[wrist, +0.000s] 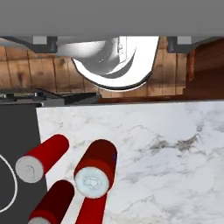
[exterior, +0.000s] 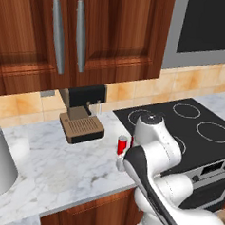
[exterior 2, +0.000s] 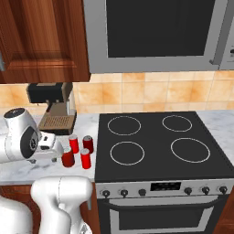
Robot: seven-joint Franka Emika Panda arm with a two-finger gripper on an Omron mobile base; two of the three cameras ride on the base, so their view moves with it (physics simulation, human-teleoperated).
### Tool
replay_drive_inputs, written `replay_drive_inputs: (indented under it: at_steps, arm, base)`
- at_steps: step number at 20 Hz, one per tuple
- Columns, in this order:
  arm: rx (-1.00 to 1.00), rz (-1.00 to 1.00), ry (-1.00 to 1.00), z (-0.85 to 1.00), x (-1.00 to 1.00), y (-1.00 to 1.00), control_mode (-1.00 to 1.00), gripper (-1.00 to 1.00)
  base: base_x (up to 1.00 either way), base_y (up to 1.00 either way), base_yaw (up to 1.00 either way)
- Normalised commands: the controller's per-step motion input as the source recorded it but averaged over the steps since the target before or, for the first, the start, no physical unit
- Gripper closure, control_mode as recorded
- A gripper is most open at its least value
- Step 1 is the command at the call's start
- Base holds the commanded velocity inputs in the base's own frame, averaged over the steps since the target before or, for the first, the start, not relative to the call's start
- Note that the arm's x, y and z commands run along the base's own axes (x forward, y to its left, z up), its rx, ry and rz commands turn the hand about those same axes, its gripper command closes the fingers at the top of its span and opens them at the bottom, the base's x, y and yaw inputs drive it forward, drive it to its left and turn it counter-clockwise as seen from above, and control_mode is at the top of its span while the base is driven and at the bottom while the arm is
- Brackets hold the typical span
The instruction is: Four empty soda cans are scattered around the kitchen. Gather all the cans and cluster them next to the stove for recycling.
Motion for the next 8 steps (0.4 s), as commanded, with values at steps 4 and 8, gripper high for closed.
replay_drive_inputs:
  at_steps: [4, 8]
  arm:
    - [0.0, 0.03, -0.06, 0.22, -0.79, -0.26, -1.0, -1.0]
    - [0.0, 0.01, -0.05, 0.09, -0.68, -0.36, -1.0, -1.0]
  base:
    - [0.0, 0.0, 0.0]
    - [0.0, 0.0, 0.0]
